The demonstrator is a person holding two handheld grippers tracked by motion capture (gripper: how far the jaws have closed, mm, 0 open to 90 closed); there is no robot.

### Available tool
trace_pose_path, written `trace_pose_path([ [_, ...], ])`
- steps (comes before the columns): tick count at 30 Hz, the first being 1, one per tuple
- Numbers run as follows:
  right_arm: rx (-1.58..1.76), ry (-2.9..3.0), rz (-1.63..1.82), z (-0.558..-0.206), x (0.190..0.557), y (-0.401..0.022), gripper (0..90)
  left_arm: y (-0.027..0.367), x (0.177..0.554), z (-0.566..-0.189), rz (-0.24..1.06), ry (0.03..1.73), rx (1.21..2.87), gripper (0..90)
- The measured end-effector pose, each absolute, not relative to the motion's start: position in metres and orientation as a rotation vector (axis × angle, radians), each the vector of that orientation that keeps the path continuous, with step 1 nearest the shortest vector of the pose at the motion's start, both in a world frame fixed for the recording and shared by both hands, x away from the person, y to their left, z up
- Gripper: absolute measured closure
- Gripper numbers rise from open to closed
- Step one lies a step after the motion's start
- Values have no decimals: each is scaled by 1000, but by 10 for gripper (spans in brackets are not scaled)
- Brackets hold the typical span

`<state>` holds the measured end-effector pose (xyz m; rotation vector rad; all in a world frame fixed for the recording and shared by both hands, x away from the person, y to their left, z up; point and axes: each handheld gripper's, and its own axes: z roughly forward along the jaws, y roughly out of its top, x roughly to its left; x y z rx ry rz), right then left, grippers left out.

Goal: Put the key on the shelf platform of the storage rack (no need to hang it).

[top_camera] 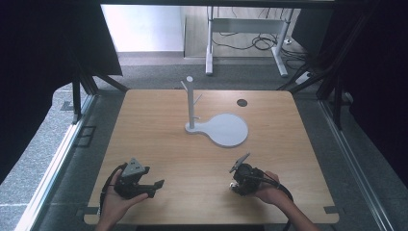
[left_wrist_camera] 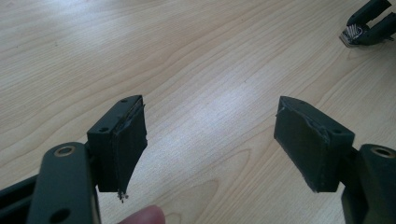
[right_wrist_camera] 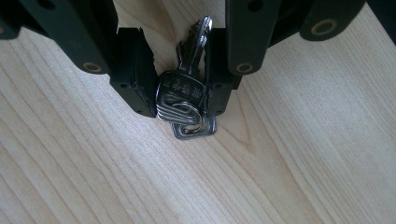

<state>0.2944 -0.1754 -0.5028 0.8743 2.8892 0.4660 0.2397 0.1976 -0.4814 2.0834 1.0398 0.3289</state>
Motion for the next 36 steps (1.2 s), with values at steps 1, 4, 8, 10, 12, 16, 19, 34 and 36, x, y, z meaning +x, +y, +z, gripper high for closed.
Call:
trace_pose_path([
  [1,874,2890,465,-503,294,-175,662,198,240,-481,330,1038,2085,256],
  [4,874,2894,466,-503,295,-176,669,198,240,-481,332,1040,2085,256],
  [8,870,2905,458,-502,296,-176,675,199,240,-481,333,1043,2085,256],
  [10,862,2910,464,-499,297,-179,678,199,240,-481,332,1042,2085,256],
  [12,863,2911,461,-497,297,-179,678,199,240,-482,332,1043,2085,256],
  [16,838,2914,456,-487,297,-181,679,200,241,-482,331,1046,2085,256],
  [19,836,2919,448,-481,296,-181,679,199,241,-483,331,1048,2085,256],
  [34,806,2865,473,-444,298,-185,679,200,241,-482,334,1045,2082,257],
  [36,801,2862,475,-441,299,-185,679,200,241,-482,333,1042,2086,256],
])
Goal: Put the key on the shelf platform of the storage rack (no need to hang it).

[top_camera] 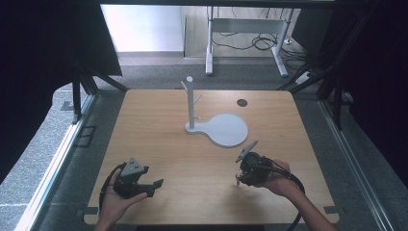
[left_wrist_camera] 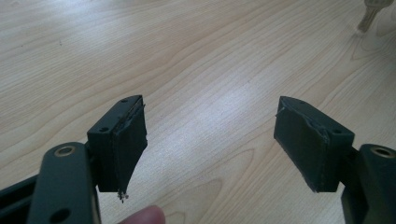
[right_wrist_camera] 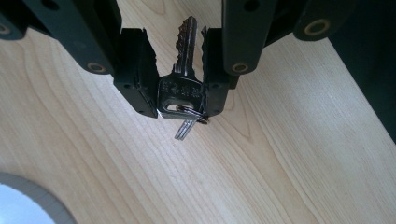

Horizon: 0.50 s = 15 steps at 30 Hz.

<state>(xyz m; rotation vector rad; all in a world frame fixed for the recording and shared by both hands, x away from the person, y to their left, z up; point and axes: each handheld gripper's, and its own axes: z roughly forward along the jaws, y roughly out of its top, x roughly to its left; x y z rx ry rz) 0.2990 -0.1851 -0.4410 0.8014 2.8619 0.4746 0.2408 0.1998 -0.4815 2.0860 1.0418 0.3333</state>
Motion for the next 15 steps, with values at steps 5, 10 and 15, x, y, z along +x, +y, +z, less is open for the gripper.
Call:
trace_pose_path([
  [5,802,2853,488,-435,301,-185,679,199,242,-484,331,1049,2086,256],
  [10,800,2846,506,-430,306,-184,679,200,242,-483,333,1046,2084,257],
  [15,802,2849,522,-426,310,-183,679,199,242,-483,330,1040,2093,256],
])
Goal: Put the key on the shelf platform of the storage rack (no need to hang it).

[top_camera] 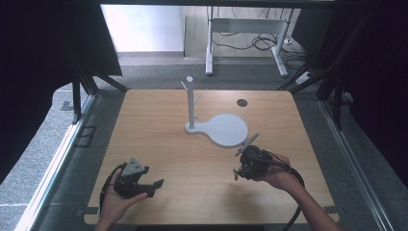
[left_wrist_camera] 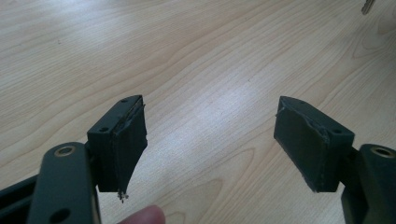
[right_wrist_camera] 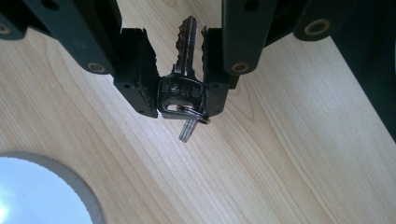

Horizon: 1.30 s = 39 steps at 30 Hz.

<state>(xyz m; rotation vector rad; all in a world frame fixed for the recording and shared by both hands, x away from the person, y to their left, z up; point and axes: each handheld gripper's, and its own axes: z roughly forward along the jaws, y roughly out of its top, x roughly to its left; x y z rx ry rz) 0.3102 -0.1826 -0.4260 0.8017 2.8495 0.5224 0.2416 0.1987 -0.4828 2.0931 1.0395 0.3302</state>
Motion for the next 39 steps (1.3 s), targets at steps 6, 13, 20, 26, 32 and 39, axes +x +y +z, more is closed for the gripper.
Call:
trace_pose_path([
  [6,801,2852,521,-422,316,-181,679,198,242,-483,328,1036,2093,256],
  [13,808,2849,542,-408,330,-174,679,197,241,-483,328,1028,2096,256],
  [20,798,2853,536,-404,341,-168,679,198,242,-484,329,1032,2097,256],
  [26,808,2859,536,-403,351,-163,679,198,242,-483,328,1033,2093,256],
  [32,814,2865,515,-406,361,-159,679,196,243,-486,324,1036,2101,256],
  [39,809,2871,508,-408,368,-154,679,197,243,-485,326,1036,2103,256],
])
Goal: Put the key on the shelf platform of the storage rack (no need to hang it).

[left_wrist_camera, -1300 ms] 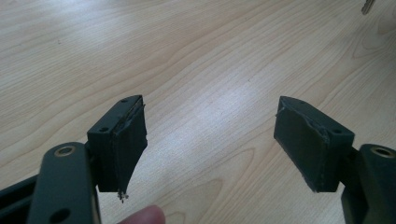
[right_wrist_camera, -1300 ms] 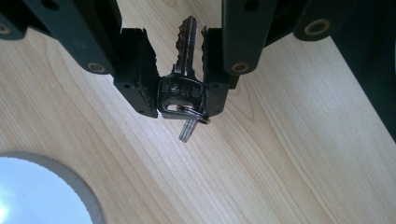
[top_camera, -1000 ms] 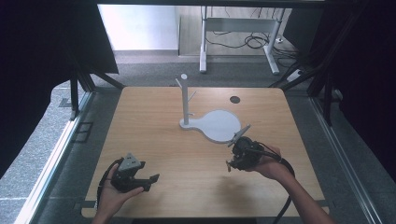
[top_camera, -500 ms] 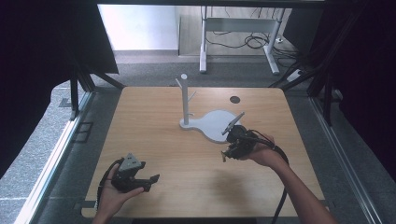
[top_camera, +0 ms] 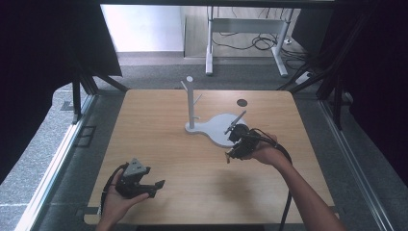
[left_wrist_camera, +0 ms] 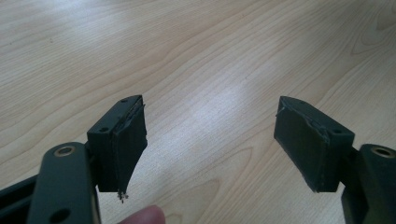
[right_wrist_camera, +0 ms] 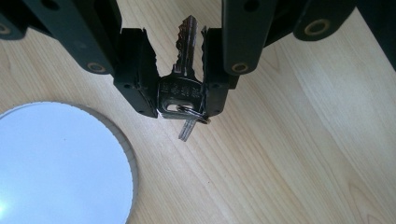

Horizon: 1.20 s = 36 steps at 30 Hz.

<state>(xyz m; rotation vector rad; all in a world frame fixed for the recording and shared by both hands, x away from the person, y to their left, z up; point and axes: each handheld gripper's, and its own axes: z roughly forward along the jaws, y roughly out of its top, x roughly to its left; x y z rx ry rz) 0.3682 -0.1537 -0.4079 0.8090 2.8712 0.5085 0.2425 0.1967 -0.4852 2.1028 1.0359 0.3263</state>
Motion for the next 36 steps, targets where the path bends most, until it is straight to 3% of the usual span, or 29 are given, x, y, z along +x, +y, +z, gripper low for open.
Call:
trace_pose_path([
  [36,867,2879,526,-417,415,-149,679,197,243,-485,333,1041,2102,255],
])
